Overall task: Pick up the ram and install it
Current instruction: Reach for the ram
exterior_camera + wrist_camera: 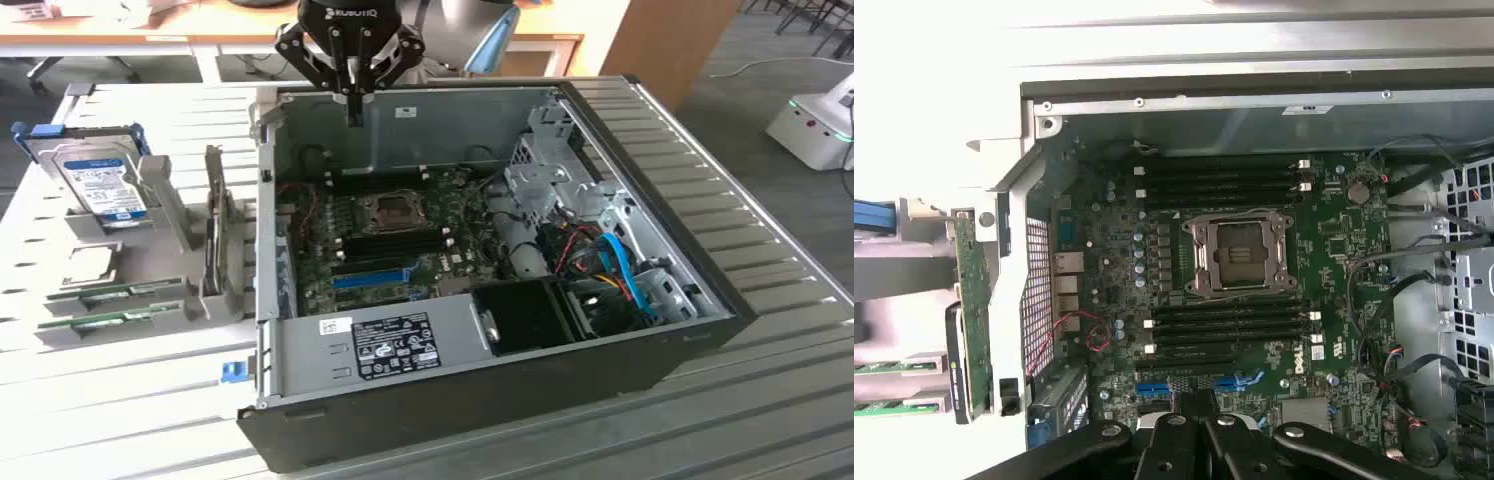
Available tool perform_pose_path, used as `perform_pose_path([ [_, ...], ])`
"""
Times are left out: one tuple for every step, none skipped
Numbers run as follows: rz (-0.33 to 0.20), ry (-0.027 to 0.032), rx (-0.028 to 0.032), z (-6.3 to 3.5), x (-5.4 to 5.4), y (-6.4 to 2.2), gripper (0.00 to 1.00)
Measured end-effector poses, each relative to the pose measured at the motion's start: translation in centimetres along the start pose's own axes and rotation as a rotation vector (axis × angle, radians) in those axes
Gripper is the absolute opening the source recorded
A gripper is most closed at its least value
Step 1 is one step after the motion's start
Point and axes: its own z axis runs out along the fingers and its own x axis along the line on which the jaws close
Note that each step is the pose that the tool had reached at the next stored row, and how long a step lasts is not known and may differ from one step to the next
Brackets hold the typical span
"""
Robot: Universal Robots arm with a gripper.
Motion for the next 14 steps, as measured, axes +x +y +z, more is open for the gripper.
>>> perform_pose_path([
  [0.0,0.0,0.0,0.0,0.0,0.0,0.11],
  [0.0,0.0,0.0,0.0,0.0,0.0,0.11],
  [0.0,0.0,0.0001,0.0,0.0,0.0,0.11],
  [0.0,0.0,0.0,0.0,0.0,0.0,0.11],
  [0.0,0.0,0.0,0.0,0.0,0.0,0.11],
  [0.0,0.0,0.0,0.0,0.0,0.0,0.11],
  [0.0,0.0,0.0,0.0,0.0,0.0,0.11],
  [0.0,0.0,0.0,0.0,0.0,0.0,0.11],
  [0.0,0.0,0.0001,0.0,0.02,0.0,0.11],
  [0.0,0.0,0.0001,-0.01,0.07,0.0,0.11],
  [0.0,0.0001,0.0001,-0.01,0.13,-0.01,0.11],
  [0.0,0.0,0.0001,-0.01,0.2,-0.02,0.11],
  [0.0,0.0,0.0,-0.01,0.29,-0.02,0.11],
  [0.0,0.0,0.0,-0.01,0.37,-0.03,0.11],
])
